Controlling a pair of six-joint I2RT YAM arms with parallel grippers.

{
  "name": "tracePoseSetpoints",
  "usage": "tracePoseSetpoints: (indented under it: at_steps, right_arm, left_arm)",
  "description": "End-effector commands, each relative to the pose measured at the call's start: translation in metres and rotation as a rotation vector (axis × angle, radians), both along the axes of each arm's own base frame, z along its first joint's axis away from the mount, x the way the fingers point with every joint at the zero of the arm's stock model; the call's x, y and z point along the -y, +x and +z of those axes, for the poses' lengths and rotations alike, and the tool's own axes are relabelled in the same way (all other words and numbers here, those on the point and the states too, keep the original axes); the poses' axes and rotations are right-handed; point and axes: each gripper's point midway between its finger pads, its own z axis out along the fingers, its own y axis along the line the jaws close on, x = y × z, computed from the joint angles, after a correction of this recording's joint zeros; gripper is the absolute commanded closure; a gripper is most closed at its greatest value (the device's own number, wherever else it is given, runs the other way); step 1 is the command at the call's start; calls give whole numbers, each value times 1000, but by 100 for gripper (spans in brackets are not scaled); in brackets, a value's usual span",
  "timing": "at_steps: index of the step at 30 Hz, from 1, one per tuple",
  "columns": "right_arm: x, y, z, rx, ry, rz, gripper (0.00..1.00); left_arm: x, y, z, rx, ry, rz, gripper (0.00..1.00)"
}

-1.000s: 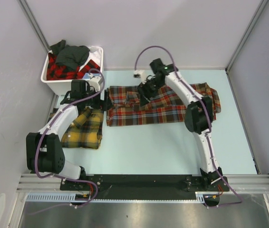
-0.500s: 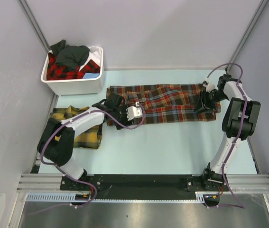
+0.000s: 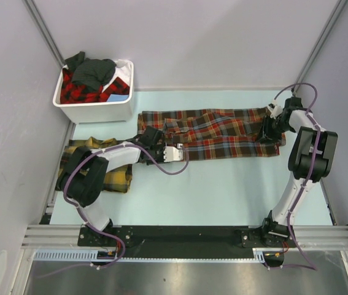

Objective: Fold and stack the long sleeve shirts
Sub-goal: Fold the shirt

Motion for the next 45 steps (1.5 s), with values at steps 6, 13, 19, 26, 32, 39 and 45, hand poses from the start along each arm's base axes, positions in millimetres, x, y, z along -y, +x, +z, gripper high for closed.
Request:
tracePoseSetpoints:
  at_steps: [6, 13, 19, 26, 32, 39, 45]
  right_arm:
    - [17, 53, -27, 74, -153, 48, 62]
    - [17, 101, -33, 164, -272, 137, 63]
    - [-1, 144, 6, 316, -279, 224, 61]
    - [-1, 110, 103, 397, -184, 242, 55]
    - [0, 55, 111, 289, -20, 107, 50]
    - [34, 7, 35, 76, 47, -132, 53]
    - [52, 14, -5, 38, 8, -204, 55]
  left_arm:
    - [-5, -21, -20, -93, 102, -22, 96]
    - [42, -146, -11, -434, 88, -156, 100]
    - [121, -228, 22, -552, -24, -275, 91]
    - [135, -206, 67, -643, -160, -260, 49]
    - [127, -108, 113, -643, -351, 2, 42]
    - [49, 26, 83, -557, -373, 444, 44]
    - [12, 51, 36, -622, -337, 611, 48]
